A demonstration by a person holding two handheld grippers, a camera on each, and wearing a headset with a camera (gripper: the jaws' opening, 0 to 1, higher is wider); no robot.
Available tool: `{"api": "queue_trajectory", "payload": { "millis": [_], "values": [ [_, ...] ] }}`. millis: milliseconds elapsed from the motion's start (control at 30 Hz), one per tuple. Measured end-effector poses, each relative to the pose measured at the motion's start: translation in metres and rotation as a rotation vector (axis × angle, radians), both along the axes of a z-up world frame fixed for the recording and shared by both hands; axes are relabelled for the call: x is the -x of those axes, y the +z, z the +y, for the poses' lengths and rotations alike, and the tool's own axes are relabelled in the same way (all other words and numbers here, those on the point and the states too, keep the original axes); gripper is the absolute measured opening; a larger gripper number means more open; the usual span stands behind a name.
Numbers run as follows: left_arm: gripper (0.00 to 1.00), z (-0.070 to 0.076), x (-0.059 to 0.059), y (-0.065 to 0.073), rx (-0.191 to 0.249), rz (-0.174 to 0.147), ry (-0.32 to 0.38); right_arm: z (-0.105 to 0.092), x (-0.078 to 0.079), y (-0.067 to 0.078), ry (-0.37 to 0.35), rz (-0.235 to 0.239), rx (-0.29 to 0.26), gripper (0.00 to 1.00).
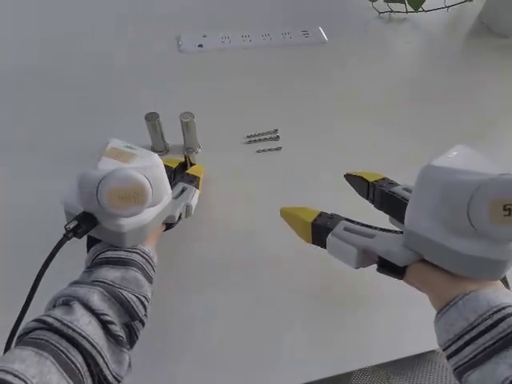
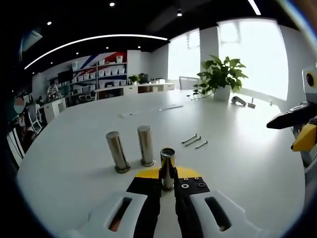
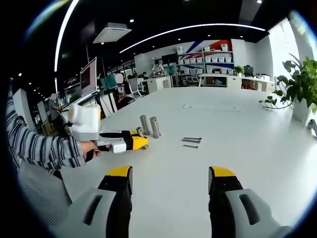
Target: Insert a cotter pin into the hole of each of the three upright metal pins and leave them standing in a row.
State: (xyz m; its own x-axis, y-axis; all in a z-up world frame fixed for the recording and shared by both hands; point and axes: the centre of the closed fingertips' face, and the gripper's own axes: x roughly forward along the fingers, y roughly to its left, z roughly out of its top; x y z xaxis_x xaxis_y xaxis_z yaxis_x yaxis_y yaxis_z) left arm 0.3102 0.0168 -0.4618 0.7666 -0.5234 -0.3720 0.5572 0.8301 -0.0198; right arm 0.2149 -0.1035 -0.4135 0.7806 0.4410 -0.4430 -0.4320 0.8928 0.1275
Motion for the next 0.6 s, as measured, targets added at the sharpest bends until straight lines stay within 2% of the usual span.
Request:
{"api": "queue_trajectory", "payload": {
  "millis": [233, 600],
  "values": [
    [0.05, -0.0100, 0.0068, -0.0028, 0.002, 0.010, -0.014, 0.0008, -0.0001, 0.0012, 0.004, -0.005, 0.002, 0.58],
    [0.05, -0.0109, 0.0078, -0.0057, -0.007, 0.009, -0.024, 0.0004, -0.0018, 0.0004, 0.005, -0.001, 0.003, 0.57]
  ]
}}
